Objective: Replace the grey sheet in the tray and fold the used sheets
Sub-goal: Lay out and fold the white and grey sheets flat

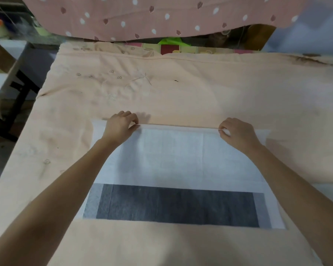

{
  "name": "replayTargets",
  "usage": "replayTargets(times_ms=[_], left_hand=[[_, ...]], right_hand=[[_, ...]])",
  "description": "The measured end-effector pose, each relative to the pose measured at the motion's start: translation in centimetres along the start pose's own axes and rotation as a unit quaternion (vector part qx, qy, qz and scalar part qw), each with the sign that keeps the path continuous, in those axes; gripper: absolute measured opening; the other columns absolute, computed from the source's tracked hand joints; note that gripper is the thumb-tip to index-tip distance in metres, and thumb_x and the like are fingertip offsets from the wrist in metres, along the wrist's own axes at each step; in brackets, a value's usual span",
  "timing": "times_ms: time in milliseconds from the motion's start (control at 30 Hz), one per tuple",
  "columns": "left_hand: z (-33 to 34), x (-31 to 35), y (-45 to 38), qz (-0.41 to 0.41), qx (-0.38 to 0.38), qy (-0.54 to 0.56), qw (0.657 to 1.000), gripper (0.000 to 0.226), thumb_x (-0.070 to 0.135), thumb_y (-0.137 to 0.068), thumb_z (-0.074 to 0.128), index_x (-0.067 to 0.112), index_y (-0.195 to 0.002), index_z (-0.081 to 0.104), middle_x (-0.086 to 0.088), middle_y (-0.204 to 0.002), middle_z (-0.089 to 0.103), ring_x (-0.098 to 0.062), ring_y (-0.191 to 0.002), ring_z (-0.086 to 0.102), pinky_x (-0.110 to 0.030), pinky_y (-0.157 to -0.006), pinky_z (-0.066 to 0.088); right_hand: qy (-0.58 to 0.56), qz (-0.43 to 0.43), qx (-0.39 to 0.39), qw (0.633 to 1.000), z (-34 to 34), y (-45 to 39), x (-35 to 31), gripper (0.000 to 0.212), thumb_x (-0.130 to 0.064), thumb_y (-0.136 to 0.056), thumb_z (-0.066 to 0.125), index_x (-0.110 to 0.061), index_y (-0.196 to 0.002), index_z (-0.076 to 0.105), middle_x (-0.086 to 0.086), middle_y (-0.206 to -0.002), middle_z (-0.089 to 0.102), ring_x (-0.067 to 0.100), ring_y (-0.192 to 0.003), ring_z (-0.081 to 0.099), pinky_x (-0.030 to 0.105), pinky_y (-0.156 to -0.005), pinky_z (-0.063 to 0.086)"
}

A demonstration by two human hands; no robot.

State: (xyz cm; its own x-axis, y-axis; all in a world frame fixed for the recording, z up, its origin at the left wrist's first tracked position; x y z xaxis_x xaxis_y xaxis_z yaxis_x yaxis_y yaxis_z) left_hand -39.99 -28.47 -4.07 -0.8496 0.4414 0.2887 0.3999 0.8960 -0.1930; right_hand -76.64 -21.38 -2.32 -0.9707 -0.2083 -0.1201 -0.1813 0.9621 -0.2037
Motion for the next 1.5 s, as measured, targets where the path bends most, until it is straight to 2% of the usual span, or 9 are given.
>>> replayTargets(times_ms=[167,400,667,900,1033,1133,1233,1333,1500], left_hand=[[-2.3,1.0,3.3,0.052,0.032,-0.004,0.998,0.007,0.004,-0.079,0.071,0.004,-0.084,0.066,-0.009,-0.078,0.067,-0.031,-0.068,0.06,-0.036,-0.061,0.043],[-2.9,2.0,9.0,0.065,0.034,-0.013,0.997,0.004,0.008,-0.082,0.064,0.007,-0.085,0.066,-0.005,-0.092,0.07,-0.029,-0.081,0.066,-0.037,-0.07,0.047],[-1.3,3.1,15.0,0.035,0.015,0.01,0.999,0.025,0.025,-0.085,0.047,0.009,-0.08,0.066,-0.005,-0.104,0.069,-0.029,-0.09,0.065,-0.036,-0.073,0.048],[0.5,3.6,17.9,0.019,-0.009,0.024,0.999,0.03,0.027,-0.084,0.047,0.007,-0.078,0.07,-0.01,-0.105,0.07,-0.03,-0.089,0.067,-0.037,-0.075,0.052],[0.7,3.9,18.4,0.007,-0.039,0.014,0.999,0.035,0.026,-0.082,0.044,0.007,-0.087,0.073,-0.01,-0.111,0.069,-0.032,-0.094,0.067,-0.039,-0.08,0.051],[0.5,4.4,18.5,0.009,-0.038,0.018,0.999,0.038,0.028,-0.08,0.043,0.01,-0.098,0.072,-0.008,-0.119,0.065,-0.029,-0.104,0.064,-0.036,-0.088,0.045],[1.1,5.7,17.1,-0.004,-0.039,0.04,0.998,0.045,0.028,-0.089,0.036,0.013,-0.12,0.064,-0.005,-0.135,0.055,-0.025,-0.125,0.051,-0.037,-0.101,0.036],[3.2,8.1,14.6,-0.009,-0.069,0.011,0.998,0.051,0.032,-0.097,0.027,0.013,-0.141,0.043,-0.003,-0.148,0.039,-0.024,-0.139,0.033,-0.041,-0.115,0.023],[7.0,10.3,12.2,-0.027,-0.102,-0.004,0.994,0.052,0.03,-0.1,0.039,0.009,-0.146,0.03,-0.007,-0.153,0.028,-0.025,-0.143,0.021,-0.044,-0.119,0.015]], right_hand=[[-0.002,-0.048,0.095,0.994,-2.4,3.4,-0.6,0.008,-0.002,-0.075,0.072,-0.008,-0.073,0.067,0.003,-0.076,0.069,0.024,-0.065,0.065,0.027,-0.049,0.048],[-0.022,-0.052,0.132,0.99,-2.3,9.6,-2.4,0.006,-0.007,-0.078,0.065,-0.011,-0.075,0.069,0.002,-0.086,0.07,0.021,-0.074,0.067,0.026,-0.057,0.052],[-0.043,-0.025,0.103,0.993,-0.7,15.3,-4.3,0.02,-0.016,-0.084,0.053,-0.009,-0.073,0.069,0.003,-0.086,0.069,0.018,-0.077,0.064,0.027,-0.06,0.049],[-0.053,-0.029,0.058,0.996,1.0,18.0,-5.0,0.009,-0.003,-0.07,0.076,-0.008,-0.072,0.069,0.003,-0.083,0.068,0.018,-0.07,0.064,0.027,-0.057,0.052],[-0.068,0.002,0.019,0.998,1.5,18.7,-5.6,0.012,-0.006,-0.066,0.078,-0.009,-0.073,0.069,0.002,-0.083,0.068,0.019,-0.071,0.064,0.029,-0.058,0.054],[-0.098,0.051,0.04,0.993,1.3,18.6,-6.3,0.016,-0.018,-0.072,0.065,-0.006,-0.08,0.072,0.004,-0.087,0.069,0.022,-0.075,0.065,0.031,-0.062,0.054],[-0.098,0.102,0.048,0.989,1.9,16.6,-9.0,0.038,-0.025,-0.087,0.044,-0.003,-0.102,0.071,0.011,-0.108,0.069,0.027,-0.096,0.065,0.04,-0.081,0.055],[-0.076,0.101,-0.017,0.992,3.5,12.8,-13.2,0.049,-0.026,-0.095,0.03,-0.004,-0.131,0.054,0.013,-0.139,0.051,0.028,-0.131,0.046,0.047,-0.11,0.033],[-0.014,0.064,-0.123,0.99,7.3,8.6,-18.0,0.055,-0.033,-0.102,0.021,-0.007,-0.15,0.017,0.008,-0.158,0.01,0.022,-0.147,0.003,0.041,-0.12,0.003]])
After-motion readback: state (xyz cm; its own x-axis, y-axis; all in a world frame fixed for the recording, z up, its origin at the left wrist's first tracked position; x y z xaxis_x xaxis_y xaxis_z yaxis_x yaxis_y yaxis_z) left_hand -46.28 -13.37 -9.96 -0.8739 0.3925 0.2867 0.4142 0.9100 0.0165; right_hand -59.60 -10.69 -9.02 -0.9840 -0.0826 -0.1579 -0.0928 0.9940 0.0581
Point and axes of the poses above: each hand's wrist, its own y-axis away from the middle knuckle, its own z-axis out of the palm, x = y × z, the point moved 2 cm from there along -y, towards the middle knuckle
